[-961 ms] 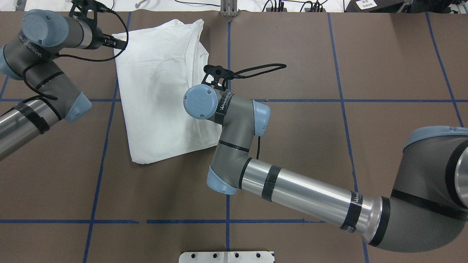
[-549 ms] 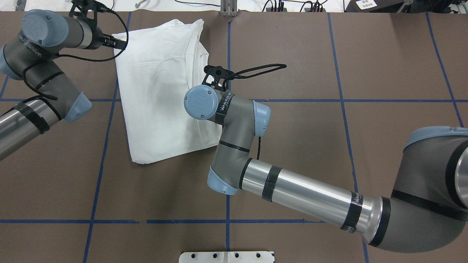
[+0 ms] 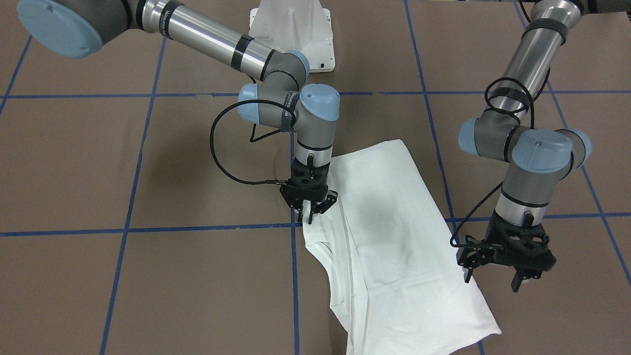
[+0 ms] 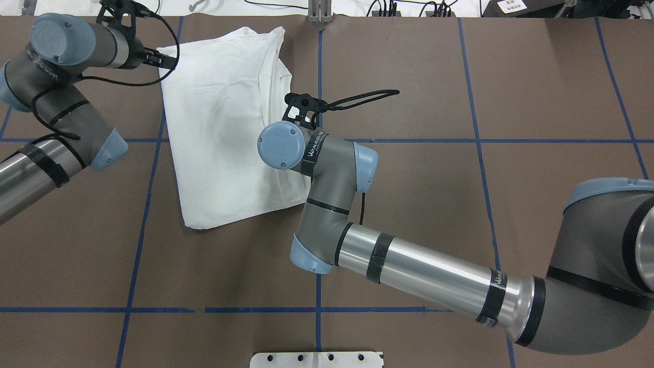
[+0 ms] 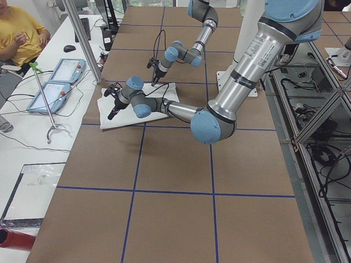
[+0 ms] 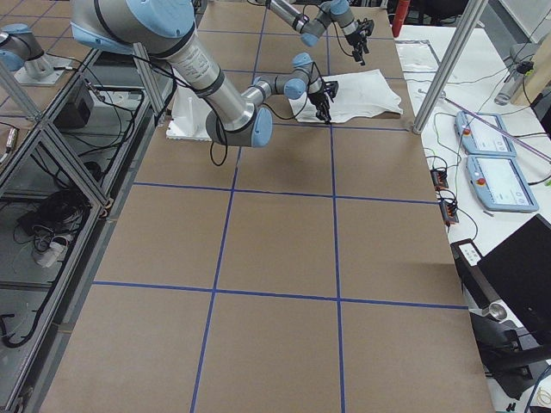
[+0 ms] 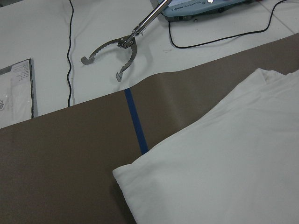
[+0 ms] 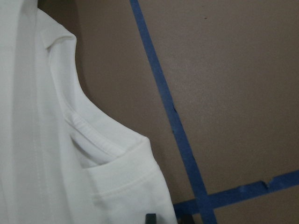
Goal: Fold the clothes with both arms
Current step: 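Fold the held side edge toward the shirt middle with the right gripper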
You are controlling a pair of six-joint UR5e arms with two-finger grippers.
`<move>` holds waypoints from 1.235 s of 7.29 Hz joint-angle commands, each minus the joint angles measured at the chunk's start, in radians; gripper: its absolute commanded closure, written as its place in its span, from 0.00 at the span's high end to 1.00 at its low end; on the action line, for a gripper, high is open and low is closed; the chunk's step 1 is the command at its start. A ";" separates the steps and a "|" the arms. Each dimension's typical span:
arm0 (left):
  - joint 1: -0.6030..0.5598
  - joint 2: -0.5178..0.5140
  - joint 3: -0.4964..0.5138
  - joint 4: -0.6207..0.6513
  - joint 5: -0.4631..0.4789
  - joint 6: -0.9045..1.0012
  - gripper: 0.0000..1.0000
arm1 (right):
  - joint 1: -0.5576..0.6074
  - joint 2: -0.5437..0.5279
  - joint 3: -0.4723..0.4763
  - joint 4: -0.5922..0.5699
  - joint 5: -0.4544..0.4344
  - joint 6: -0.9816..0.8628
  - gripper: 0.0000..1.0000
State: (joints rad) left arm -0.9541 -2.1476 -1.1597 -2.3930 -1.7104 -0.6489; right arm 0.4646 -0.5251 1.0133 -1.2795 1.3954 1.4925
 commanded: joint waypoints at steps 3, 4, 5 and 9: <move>0.000 0.000 0.000 0.000 0.000 0.000 1.00 | 0.002 -0.051 0.104 -0.017 0.007 -0.054 0.00; 0.000 0.000 0.000 0.000 0.000 0.000 1.00 | -0.003 -0.175 0.246 -0.015 0.001 -0.054 0.00; 0.000 0.000 0.000 -0.002 0.000 0.000 1.00 | -0.050 -0.319 0.421 -0.049 -0.045 -0.052 0.00; 0.001 0.008 -0.003 -0.002 -0.002 0.000 1.00 | -0.184 -0.523 0.715 -0.138 -0.156 -0.032 0.00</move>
State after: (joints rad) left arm -0.9533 -2.1454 -1.1607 -2.3944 -1.7108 -0.6489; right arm 0.2997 -1.0261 1.6973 -1.4071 1.2531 1.4585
